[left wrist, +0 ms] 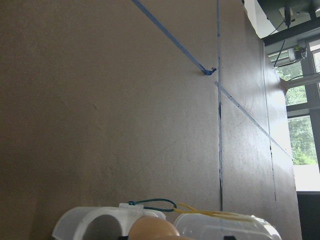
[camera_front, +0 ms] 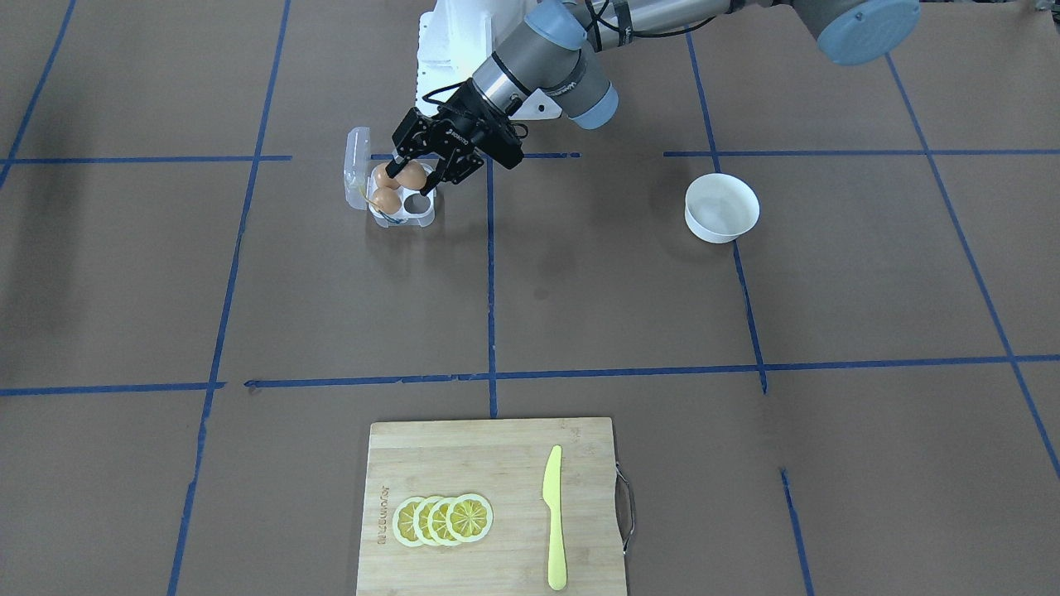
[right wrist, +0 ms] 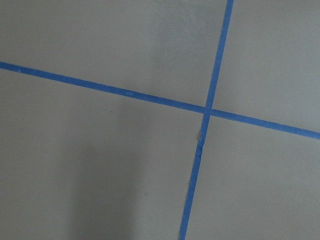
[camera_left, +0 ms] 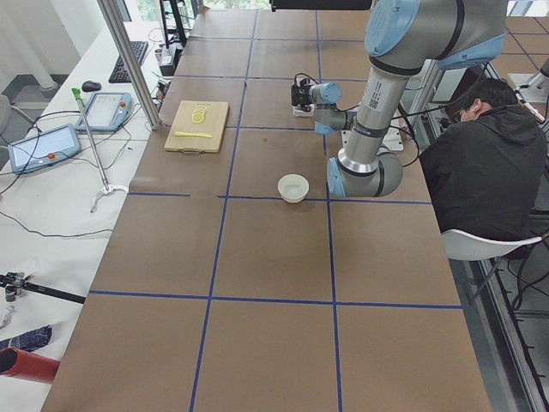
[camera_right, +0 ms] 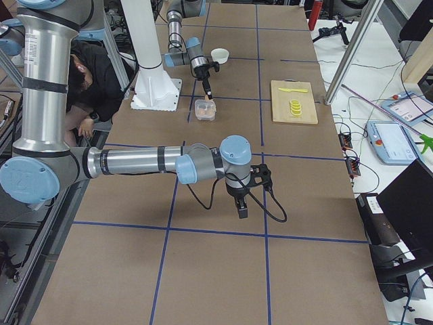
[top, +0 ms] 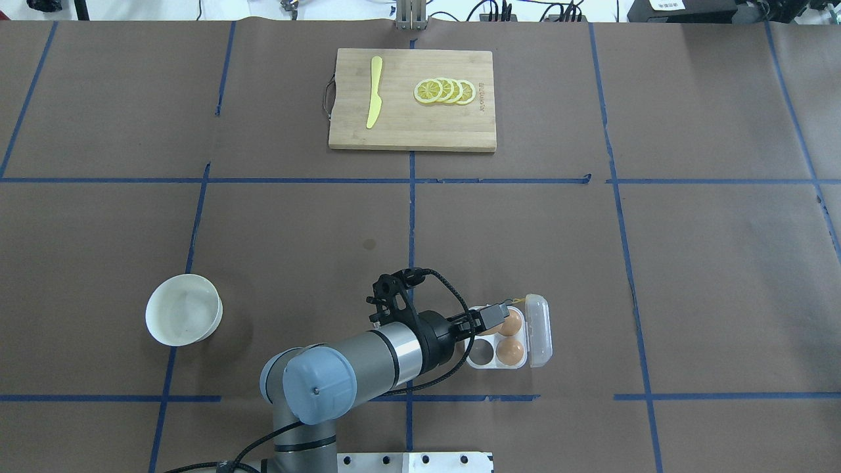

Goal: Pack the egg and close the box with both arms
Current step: 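Lower the egg into the empty carton cup and open the left gripper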

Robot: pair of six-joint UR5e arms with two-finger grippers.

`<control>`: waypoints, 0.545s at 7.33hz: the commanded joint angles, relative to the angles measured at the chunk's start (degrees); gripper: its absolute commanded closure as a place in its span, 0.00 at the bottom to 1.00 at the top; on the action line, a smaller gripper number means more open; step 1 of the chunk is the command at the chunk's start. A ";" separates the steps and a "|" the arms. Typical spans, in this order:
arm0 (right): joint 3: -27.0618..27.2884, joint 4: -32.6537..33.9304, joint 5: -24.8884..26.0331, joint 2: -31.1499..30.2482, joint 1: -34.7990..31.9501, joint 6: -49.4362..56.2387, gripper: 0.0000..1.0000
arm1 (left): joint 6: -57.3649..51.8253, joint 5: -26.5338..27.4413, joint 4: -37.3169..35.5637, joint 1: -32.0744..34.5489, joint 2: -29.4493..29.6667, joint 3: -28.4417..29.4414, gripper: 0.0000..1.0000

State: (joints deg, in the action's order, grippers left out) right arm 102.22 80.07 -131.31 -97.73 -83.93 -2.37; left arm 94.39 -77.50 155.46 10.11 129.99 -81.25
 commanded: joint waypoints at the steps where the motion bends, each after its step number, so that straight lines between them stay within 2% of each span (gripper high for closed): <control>1: 0.00 0.00 0.00 0.00 0.00 0.00 0.00 | -0.61 0.06 -0.15 0.00 -0.18 -0.05 0.27; 2: 0.00 0.00 0.00 0.00 0.00 0.00 0.00 | -1.66 0.06 -0.16 0.00 -0.18 -0.05 0.20; 4: 0.00 0.00 0.00 0.00 0.00 0.00 0.00 | -1.93 0.06 -0.24 0.00 -0.27 -0.14 0.16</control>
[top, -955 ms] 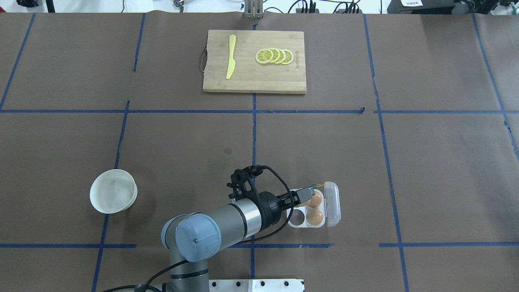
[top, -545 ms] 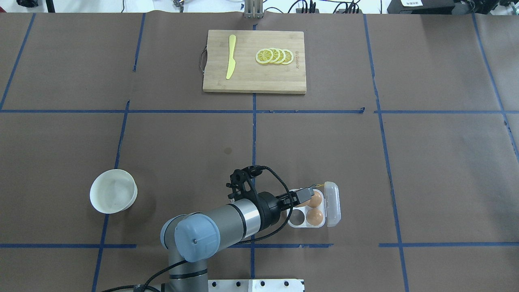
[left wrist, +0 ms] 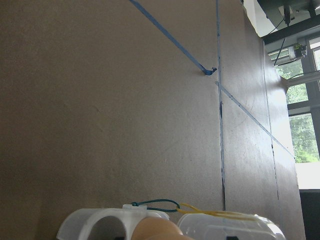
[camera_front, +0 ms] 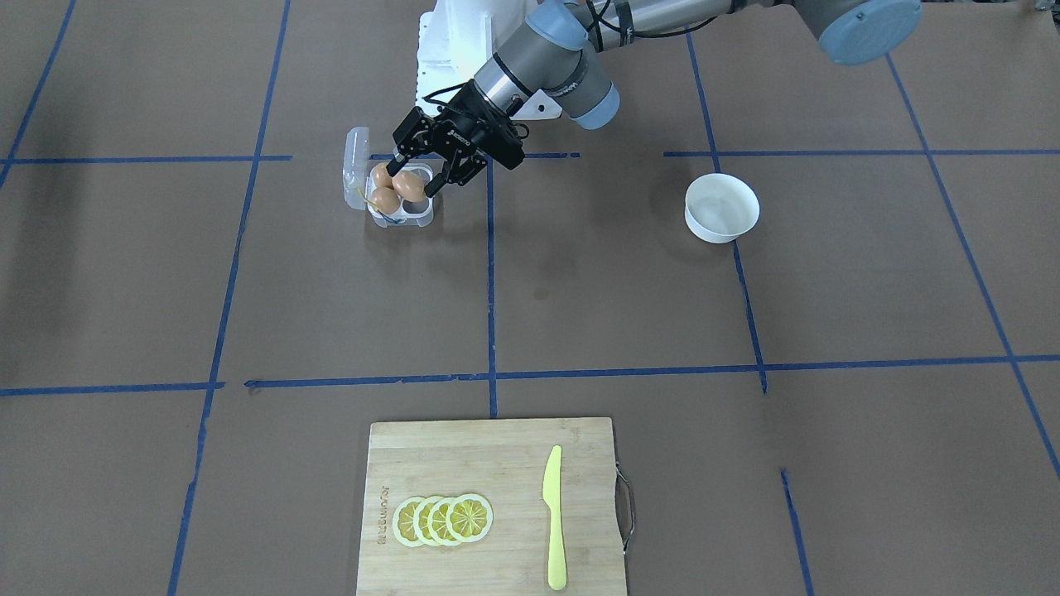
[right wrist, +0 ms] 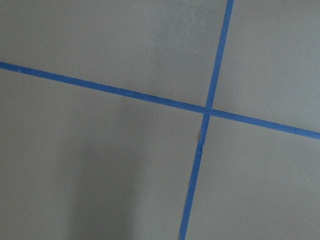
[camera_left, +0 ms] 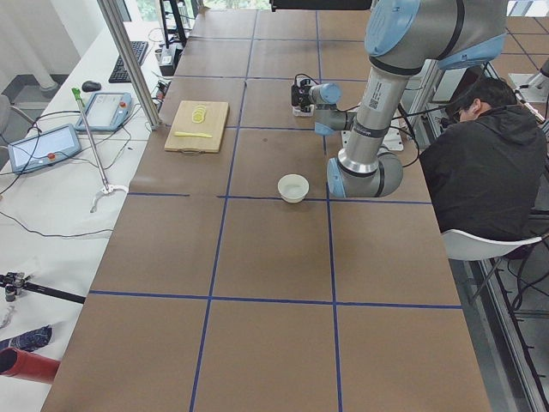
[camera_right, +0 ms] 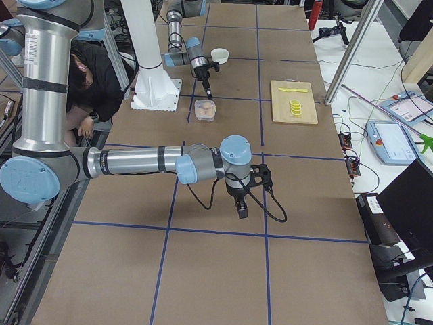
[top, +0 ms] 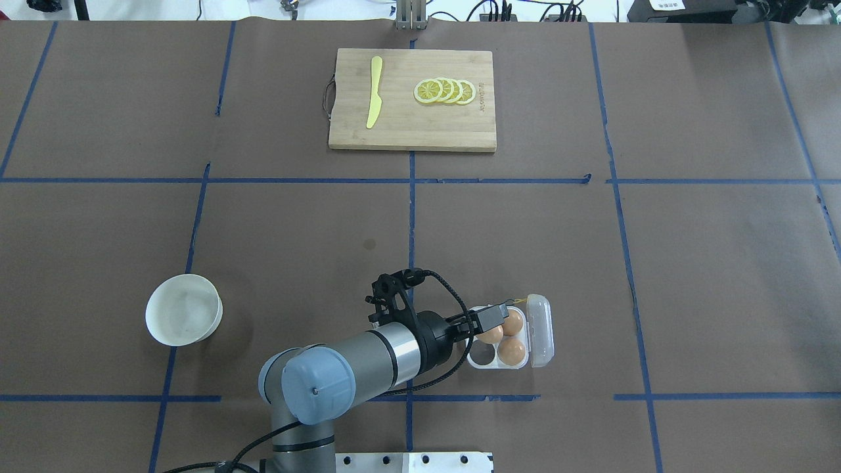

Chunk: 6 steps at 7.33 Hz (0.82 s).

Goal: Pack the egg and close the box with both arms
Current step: 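Lower the egg into the empty carton cup and open the left gripper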

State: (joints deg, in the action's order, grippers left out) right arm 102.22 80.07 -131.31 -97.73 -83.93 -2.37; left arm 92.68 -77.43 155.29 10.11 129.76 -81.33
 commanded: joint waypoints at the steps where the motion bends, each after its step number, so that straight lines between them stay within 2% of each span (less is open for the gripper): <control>1: 0.00 0.00 0.00 -0.09 0.00 0.09 0.00 | -0.22 0.00 -0.07 0.00 -0.04 -0.06 0.16; 3: 0.00 0.00 0.00 -0.09 0.00 0.09 0.00 | -2.05 -0.26 -0.16 0.09 -0.04 -0.76 0.15; 4: 0.00 0.00 0.00 -0.09 0.00 0.00 0.00 | -3.64 -0.44 -1.55 0.09 -1.43 -3.46 0.02; 5: 0.00 0.00 0.00 -0.18 0.00 0.00 0.00 | -6.35 -1.31 -6.87 0.44 -2.92 -7.58 0.01; 6: -0.09 0.00 0.00 -0.18 0.00 0.00 0.00 | -9.86 -4.45 -15.63 1.57 -3.20 -12.58 0.01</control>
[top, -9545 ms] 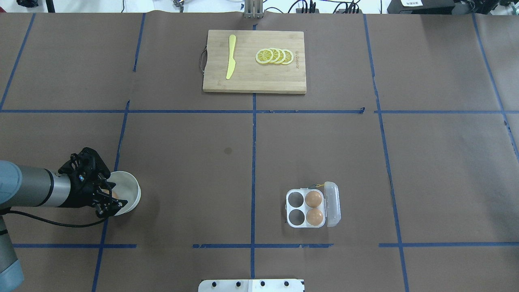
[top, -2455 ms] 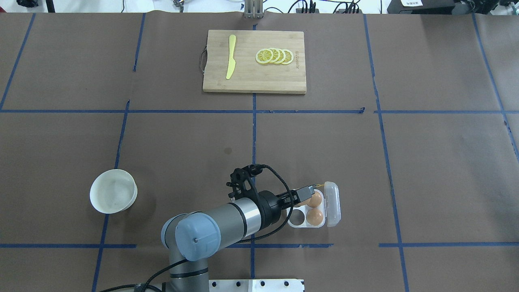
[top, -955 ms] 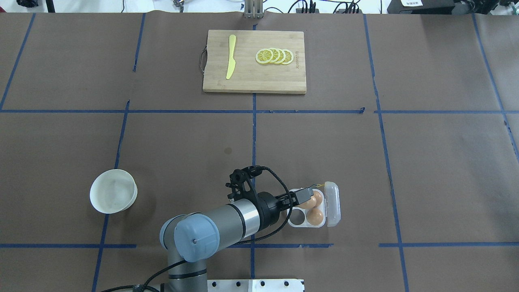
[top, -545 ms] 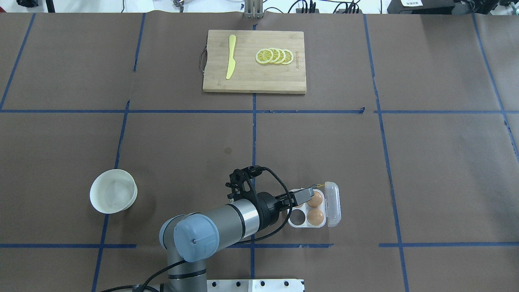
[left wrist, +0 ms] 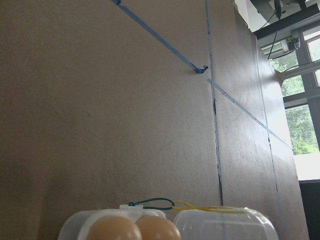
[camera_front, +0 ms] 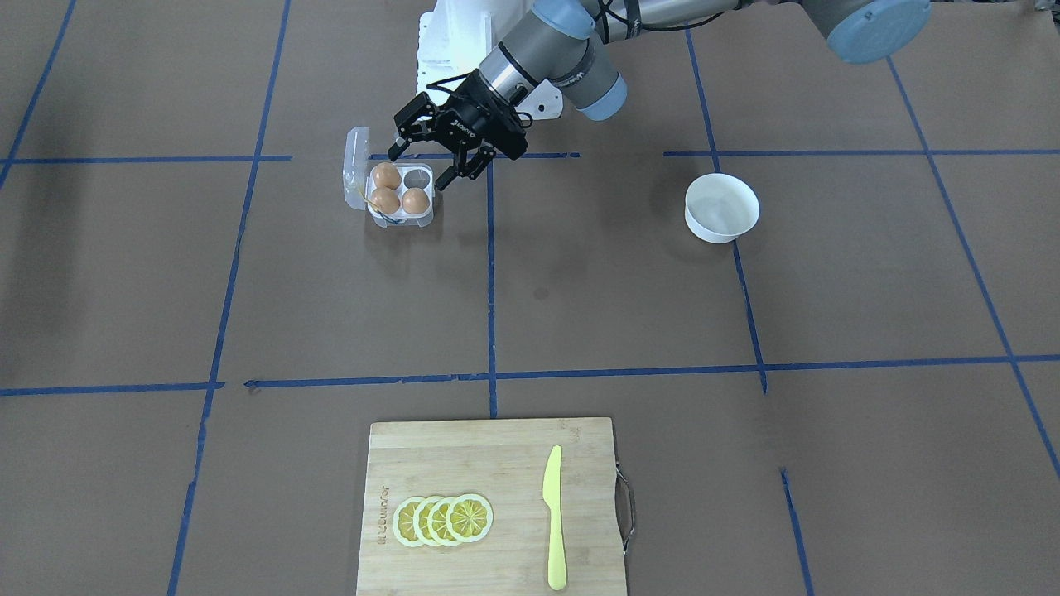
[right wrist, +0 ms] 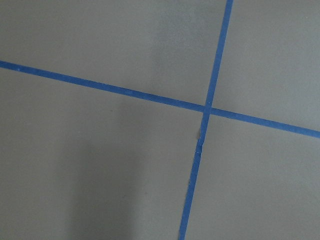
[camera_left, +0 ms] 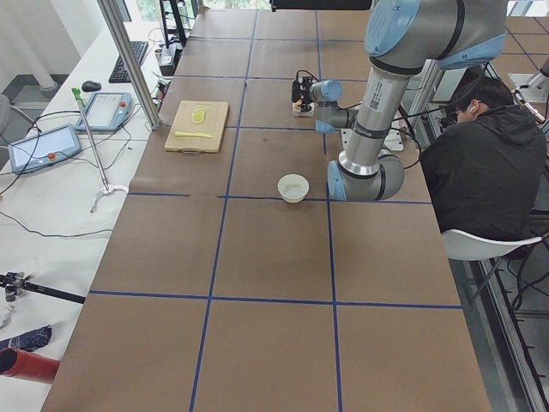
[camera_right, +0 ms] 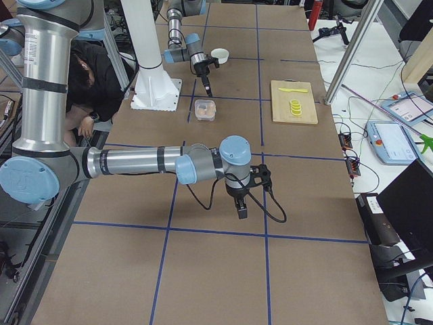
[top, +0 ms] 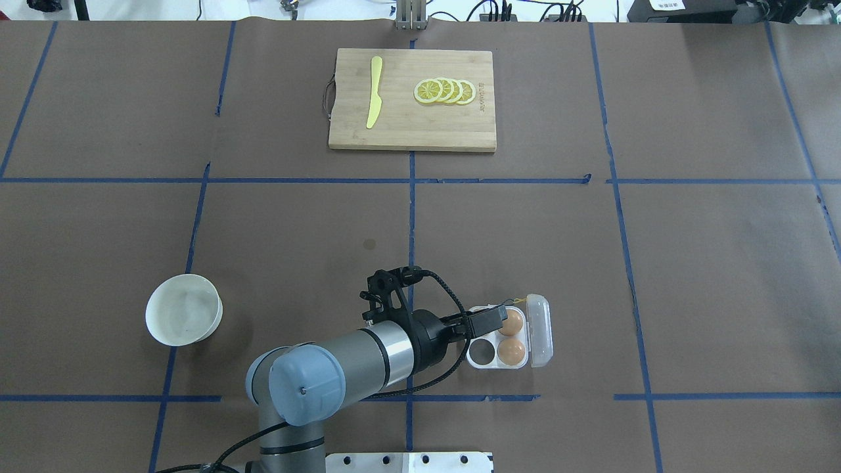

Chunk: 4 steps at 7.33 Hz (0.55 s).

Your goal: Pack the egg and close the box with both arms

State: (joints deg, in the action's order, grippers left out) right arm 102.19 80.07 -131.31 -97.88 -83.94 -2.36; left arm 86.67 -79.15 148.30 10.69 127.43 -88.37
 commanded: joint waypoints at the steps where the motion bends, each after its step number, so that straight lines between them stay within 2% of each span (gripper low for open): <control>1: -0.07 0.00 0.00 -0.03 0.00 -0.01 0.00 | -4.92 -6.07 -17.69 3.18 -1.30 -9.50 0.00; 3: -0.07 0.00 0.00 -0.03 0.00 -0.01 0.00 | -16.29 -15.04 -34.14 10.89 -4.80 -18.46 0.00; 4: -0.07 0.09 0.00 -0.03 0.00 -0.01 0.00 | -23.84 -18.81 -39.87 17.46 -6.13 -20.24 0.00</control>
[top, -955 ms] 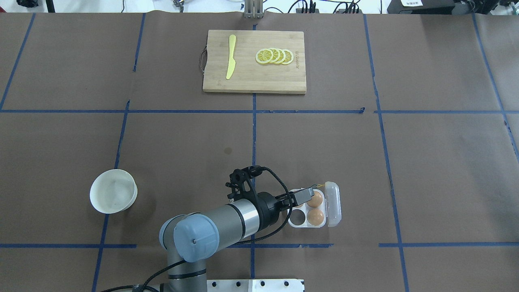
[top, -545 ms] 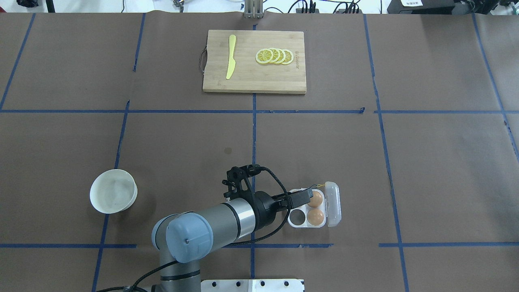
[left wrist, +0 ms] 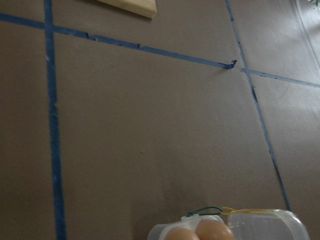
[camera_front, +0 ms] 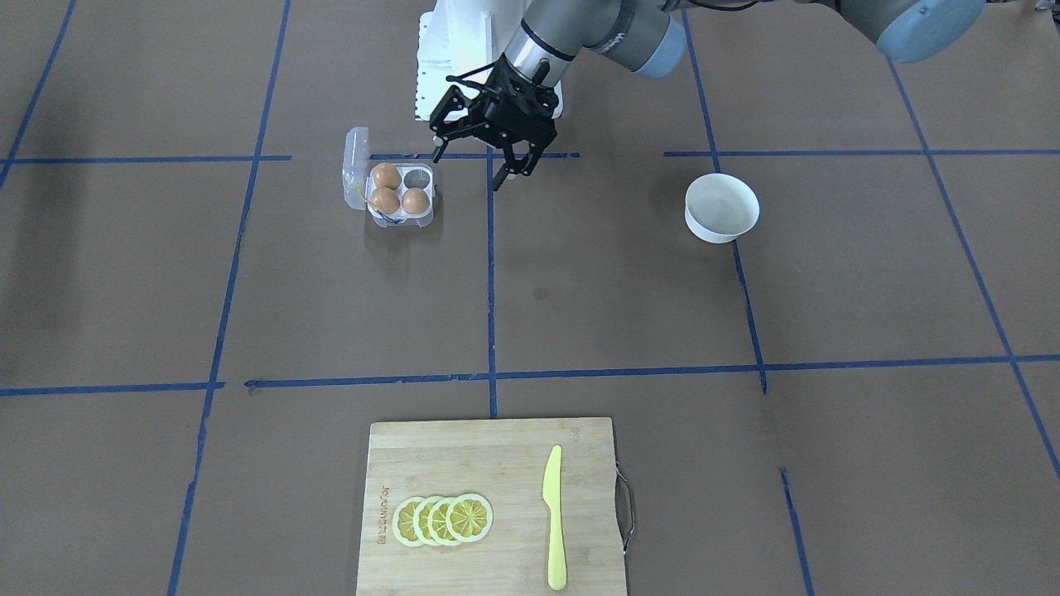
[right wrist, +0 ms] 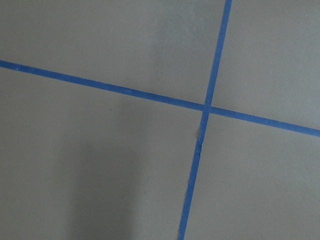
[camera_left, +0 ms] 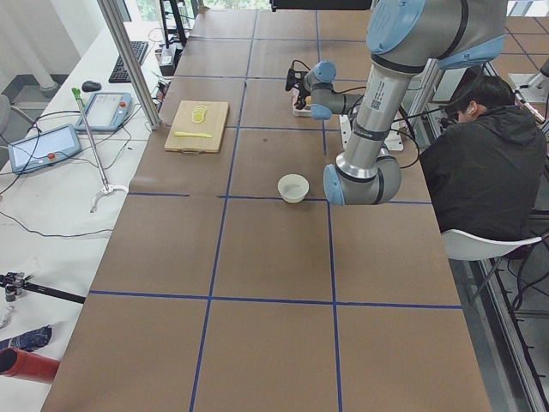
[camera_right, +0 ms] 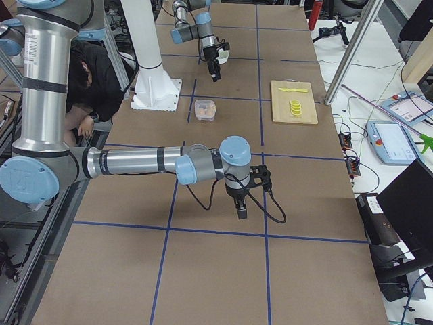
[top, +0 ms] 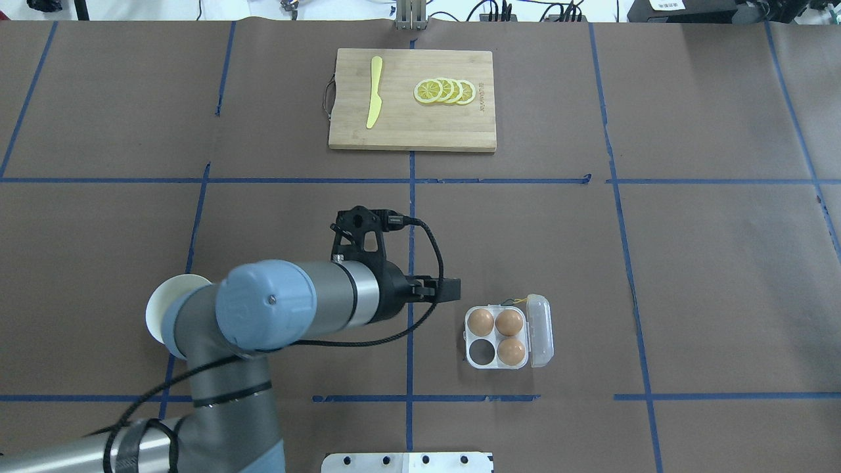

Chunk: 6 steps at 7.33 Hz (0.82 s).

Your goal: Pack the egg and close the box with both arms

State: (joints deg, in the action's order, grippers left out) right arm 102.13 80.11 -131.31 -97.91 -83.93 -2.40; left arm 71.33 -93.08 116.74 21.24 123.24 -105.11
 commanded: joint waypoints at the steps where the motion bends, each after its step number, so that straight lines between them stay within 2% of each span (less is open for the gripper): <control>1: 0.00 -0.04 0.00 0.00 0.00 0.02 0.00 | -19.46 -8.92 -11.94 13.93 -3.17 -4.04 0.00; 4: -0.18 0.05 0.00 0.00 0.00 0.02 0.00 | -47.52 -19.91 -12.85 31.78 -15.45 -4.84 0.00; 5: -0.18 0.05 0.00 -0.34 0.00 0.02 0.00 | -56.04 -24.12 -12.77 37.58 -20.62 -2.93 0.00; 6: -0.09 0.05 0.00 -0.44 0.00 0.02 0.00 | -63.70 -25.47 -13.03 43.91 -24.94 -0.38 0.00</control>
State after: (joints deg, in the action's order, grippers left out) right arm 101.99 80.16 -131.31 -98.16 -83.93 -2.37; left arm 17.89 -115.54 103.93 57.33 104.01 -108.06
